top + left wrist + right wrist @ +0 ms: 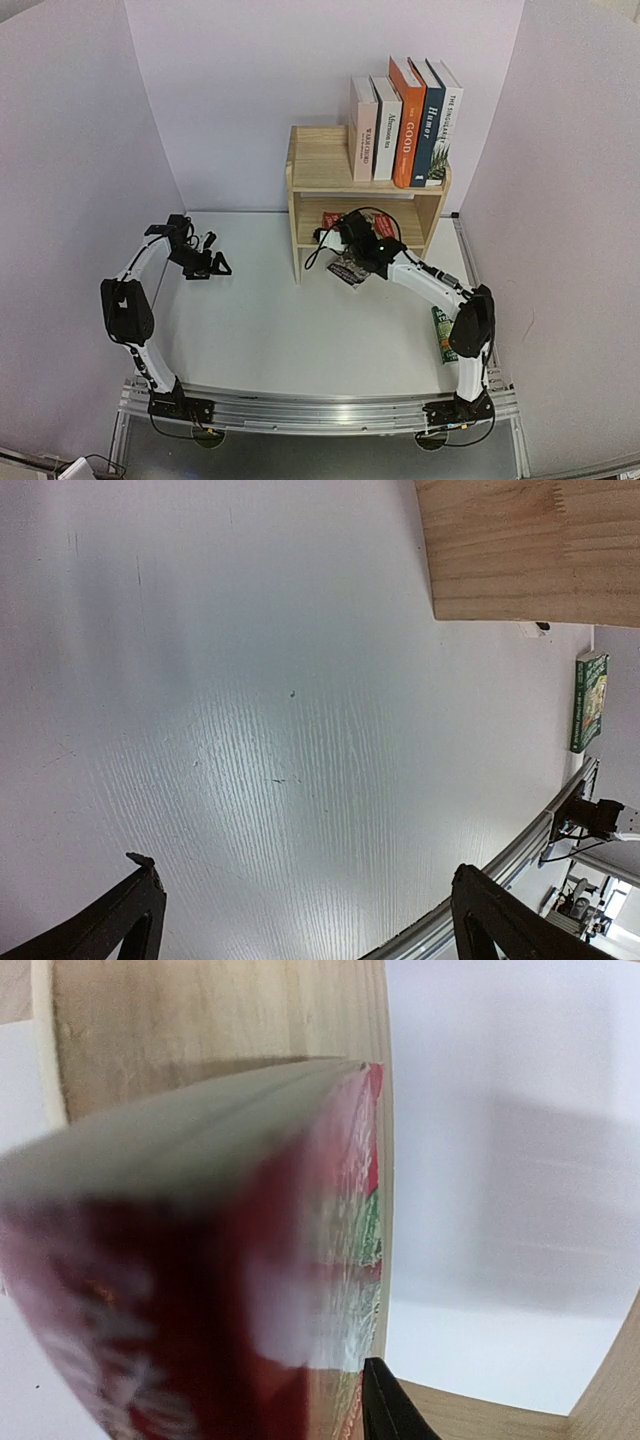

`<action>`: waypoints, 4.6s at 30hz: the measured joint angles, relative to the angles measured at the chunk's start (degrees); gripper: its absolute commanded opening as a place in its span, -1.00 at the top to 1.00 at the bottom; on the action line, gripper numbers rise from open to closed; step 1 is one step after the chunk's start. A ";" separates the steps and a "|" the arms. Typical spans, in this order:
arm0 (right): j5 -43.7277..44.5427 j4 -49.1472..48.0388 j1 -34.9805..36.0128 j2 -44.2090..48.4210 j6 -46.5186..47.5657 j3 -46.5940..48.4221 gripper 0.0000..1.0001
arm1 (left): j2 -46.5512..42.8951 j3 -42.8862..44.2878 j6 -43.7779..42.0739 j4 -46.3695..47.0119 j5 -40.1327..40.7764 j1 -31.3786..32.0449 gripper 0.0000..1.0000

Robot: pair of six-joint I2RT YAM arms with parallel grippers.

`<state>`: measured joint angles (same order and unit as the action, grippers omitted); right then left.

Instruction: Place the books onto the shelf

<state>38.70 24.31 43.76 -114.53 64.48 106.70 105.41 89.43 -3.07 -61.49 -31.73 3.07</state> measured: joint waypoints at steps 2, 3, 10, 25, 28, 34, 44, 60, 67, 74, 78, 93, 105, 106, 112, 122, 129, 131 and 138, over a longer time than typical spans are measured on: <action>-0.72 1.30 -0.08 -0.21 -0.45 0.32 -0.15 | 0.00 0.00 0.00 0.00 0.00 0.00 -0.98; -1.14 2.27 -0.11 -0.46 -0.80 0.63 -0.28 | 0.02 0.00 0.00 0.00 0.00 0.00 -0.98; -4.23 7.05 -0.12 -0.82 -2.44 4.36 -0.55 | 0.04 0.00 -0.02 -0.02 -0.07 0.00 -0.99; -11.92 21.88 -0.64 -0.86 -8.45 8.63 -0.46 | 0.04 0.00 -0.02 -0.02 -0.17 0.00 -0.98; -12.80 22.79 -0.71 -0.70 -9.34 8.39 -0.35 | 0.04 0.00 -0.02 -0.02 -0.17 0.00 -0.98; -13.53 23.87 -0.88 0.05 -11.14 8.24 -0.04 | 0.04 0.00 -0.01 -0.02 -0.17 0.00 -0.97; -14.77 24.26 -2.51 0.47 -12.13 8.39 0.16 | 0.04 -0.02 -0.02 -0.02 -0.15 0.00 -0.97; -15.01 25.05 -3.38 -2.44 -11.94 12.98 0.36 | 0.04 -0.35 -0.02 0.00 -0.07 0.00 -0.97; -14.29 25.05 -3.69 -3.03 -10.36 13.00 0.39 | 0.04 -0.44 -0.01 -0.01 -0.07 0.00 -0.96; -13.81 25.05 -4.01 -3.55 -9.62 13.20 0.40 | 0.04 -0.44 0.00 0.00 -0.07 0.00 -0.96; -13.58 25.07 -3.99 -3.66 -9.38 13.38 0.40 | 0.04 -0.44 0.00 0.00 -0.07 0.00 -0.96; -13.00 25.01 -4.58 -4.41 -8.84 14.69 0.36 | 0.04 -0.44 0.00 0.00 0.00 0.00 -0.96; -13.09 24.29 -3.75 -4.33 -12.90 14.80 -0.29 | 0.04 -0.44 -0.01 -0.01 0.00 0.00 -0.97; -13.13 24.29 -3.29 -4.25 -14.21 14.79 -0.29 | 0.04 -0.44 -0.03 0.00 0.00 0.00 -0.97; -12.38 22.09 3.18 -0.56 -30.66 10.60 -0.54 | 0.01 -0.68 -0.36 0.00 -0.47 0.00 -0.97; -10.25 9.62 7.85 12.62 -74.96 -17.79 -0.70 | -1.07 -2.55 -1.92 0.10 -2.90 0.00 -0.98; -10.25 1.90 5.34 14.89 -106.21 -34.55 -0.73 | -3.49 -4.24 -3.12 0.53 -4.28 0.00 -0.98; -11.43 -0.72 3.19 14.87 -113.28 -37.47 -0.76 | -4.27 -4.88 -3.25 0.61 -4.26 0.00 -0.98; -11.70 -9.49 -3.85 12.38 -129.87 -40.00 -0.40 | -6.87 -6.48 -4.13 0.93 -4.26 0.00 -0.98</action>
<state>27.00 14.82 39.91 -102.14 -65.39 66.70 98.54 82.95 -7.20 -60.57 -35.98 3.07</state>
